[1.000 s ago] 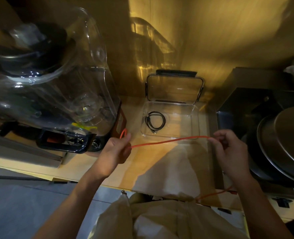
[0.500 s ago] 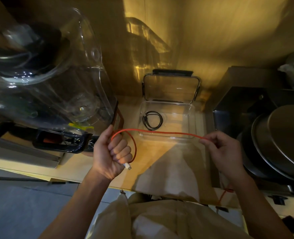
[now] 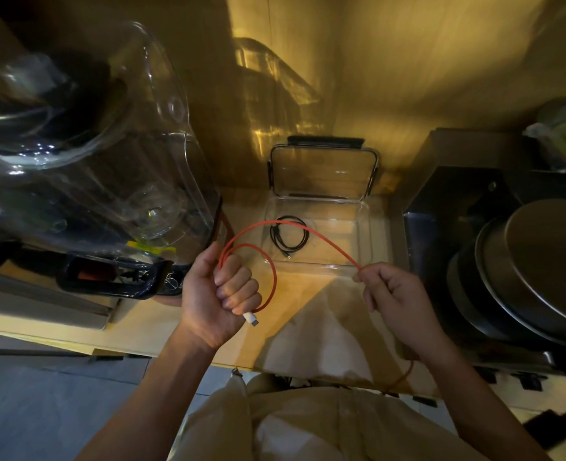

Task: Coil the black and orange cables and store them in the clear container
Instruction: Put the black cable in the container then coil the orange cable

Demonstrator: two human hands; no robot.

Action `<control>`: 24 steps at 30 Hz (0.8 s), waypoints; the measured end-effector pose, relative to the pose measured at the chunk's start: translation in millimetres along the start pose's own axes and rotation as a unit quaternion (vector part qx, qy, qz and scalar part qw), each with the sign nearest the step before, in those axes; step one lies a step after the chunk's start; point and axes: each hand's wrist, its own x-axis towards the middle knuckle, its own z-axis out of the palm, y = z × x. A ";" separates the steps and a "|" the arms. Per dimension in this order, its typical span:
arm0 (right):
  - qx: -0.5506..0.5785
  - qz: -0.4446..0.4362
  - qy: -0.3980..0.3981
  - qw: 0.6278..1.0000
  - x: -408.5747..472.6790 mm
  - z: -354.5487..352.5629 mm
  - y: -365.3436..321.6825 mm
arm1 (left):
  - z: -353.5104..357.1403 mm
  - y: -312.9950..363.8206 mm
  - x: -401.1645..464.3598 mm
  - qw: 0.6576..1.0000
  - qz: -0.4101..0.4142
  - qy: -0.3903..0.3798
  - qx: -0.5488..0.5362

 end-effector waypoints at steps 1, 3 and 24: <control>-0.004 0.002 -0.002 1.000 -1.3 0.6 0.4 | 0.0 0.2 0.0 1.000 0.009 0.006 0.001; -0.034 0.014 -0.027 0.999 -3.8 0.9 4.1 | 0.0 0.1 -0.5 0.999 0.029 0.022 0.007; -0.182 0.015 -0.165 0.969 -11.3 17.8 4.7 | 7.8 -2.2 4.0 0.996 0.069 0.048 0.029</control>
